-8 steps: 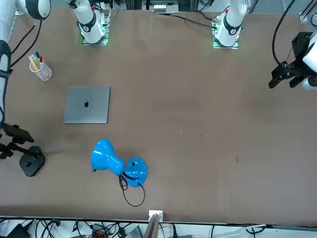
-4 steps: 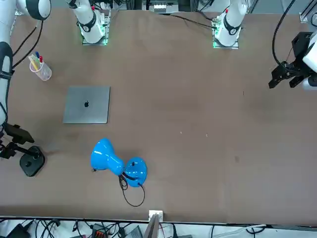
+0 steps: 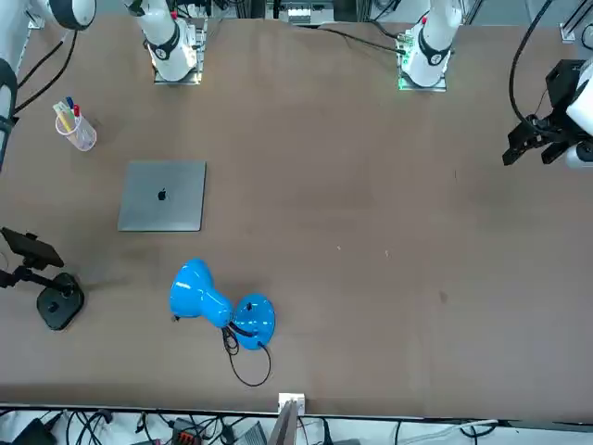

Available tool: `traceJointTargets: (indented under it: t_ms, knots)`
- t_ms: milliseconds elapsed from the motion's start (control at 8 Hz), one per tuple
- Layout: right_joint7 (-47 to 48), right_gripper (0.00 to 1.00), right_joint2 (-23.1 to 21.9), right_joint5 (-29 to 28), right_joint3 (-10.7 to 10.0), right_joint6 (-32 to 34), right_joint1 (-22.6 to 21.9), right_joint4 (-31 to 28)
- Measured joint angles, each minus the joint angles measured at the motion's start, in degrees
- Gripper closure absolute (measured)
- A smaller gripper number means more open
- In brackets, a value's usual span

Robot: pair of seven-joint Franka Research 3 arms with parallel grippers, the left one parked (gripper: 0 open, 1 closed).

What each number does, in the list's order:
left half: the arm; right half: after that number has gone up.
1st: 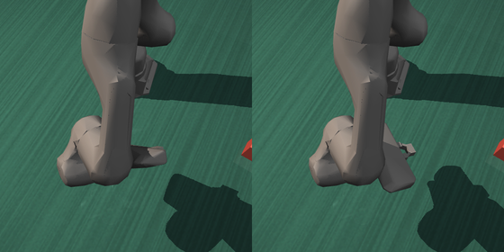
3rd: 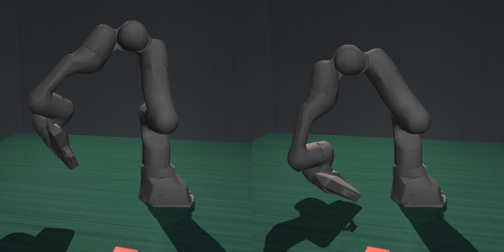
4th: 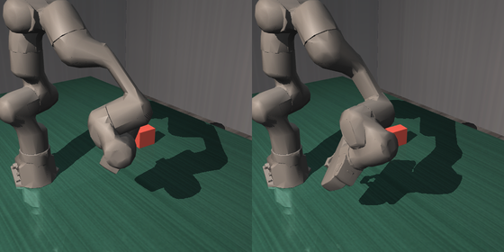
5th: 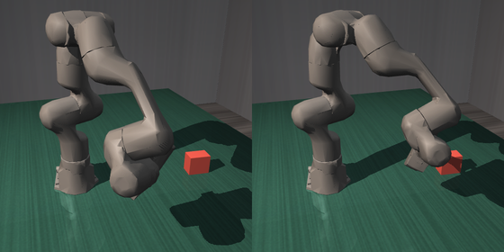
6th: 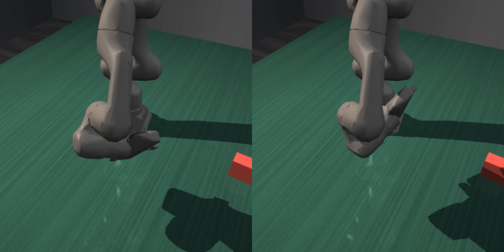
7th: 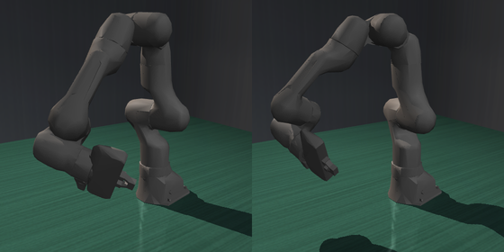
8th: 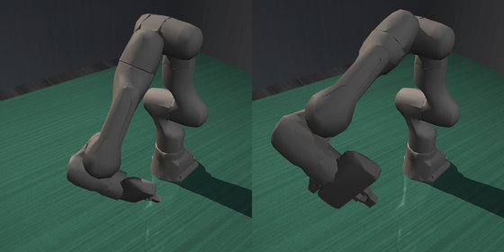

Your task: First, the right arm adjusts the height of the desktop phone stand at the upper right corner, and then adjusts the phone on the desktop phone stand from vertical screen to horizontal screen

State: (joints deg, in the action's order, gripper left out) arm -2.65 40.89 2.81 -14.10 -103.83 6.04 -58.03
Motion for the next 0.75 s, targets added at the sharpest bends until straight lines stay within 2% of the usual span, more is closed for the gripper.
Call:
traceJointTargets:
  t_ms: [750]
  knots:
    - [-13.7,0.00,-0.3,2.5,0.5,3.8,-8.7,0.9]
